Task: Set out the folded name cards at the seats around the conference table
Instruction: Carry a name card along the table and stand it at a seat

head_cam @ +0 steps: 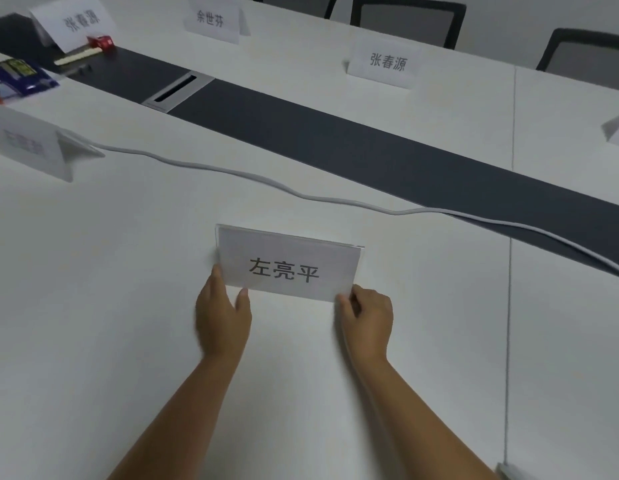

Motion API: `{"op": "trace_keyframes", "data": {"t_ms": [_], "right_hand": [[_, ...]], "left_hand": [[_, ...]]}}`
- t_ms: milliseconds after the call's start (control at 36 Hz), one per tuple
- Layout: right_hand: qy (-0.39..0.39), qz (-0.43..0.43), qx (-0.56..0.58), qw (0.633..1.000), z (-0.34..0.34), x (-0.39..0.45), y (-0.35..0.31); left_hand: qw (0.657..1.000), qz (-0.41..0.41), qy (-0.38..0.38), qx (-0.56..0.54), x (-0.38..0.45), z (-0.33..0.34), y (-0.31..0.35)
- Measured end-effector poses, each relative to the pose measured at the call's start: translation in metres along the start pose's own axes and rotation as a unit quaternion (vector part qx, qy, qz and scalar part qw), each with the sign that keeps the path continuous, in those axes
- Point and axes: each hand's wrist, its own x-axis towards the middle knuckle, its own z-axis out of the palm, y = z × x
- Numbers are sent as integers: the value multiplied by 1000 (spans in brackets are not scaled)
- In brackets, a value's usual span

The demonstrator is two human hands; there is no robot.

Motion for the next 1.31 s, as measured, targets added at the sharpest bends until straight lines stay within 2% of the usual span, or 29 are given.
{"op": "trace_keyframes", "data": {"t_ms": [194,389,694,889,1306], "right_hand": [[7,-33,-22,999,7,-3,5],[2,-42,-31,999,8,-3,5],[-32,-112,-45,992,12,-6,8],[-25,-73,-20,997,15,-4,11],[-30,-74,-52,995,12,-3,3]], "left_hand": [[998,-8,-13,64,23,7,3],[997,-17,-10,75,25,8,4],[996,-26,-19,80,38,6,6],[995,-15,-26,94,40,5,3],[994,-15,-22,106,37,6,5]]}}
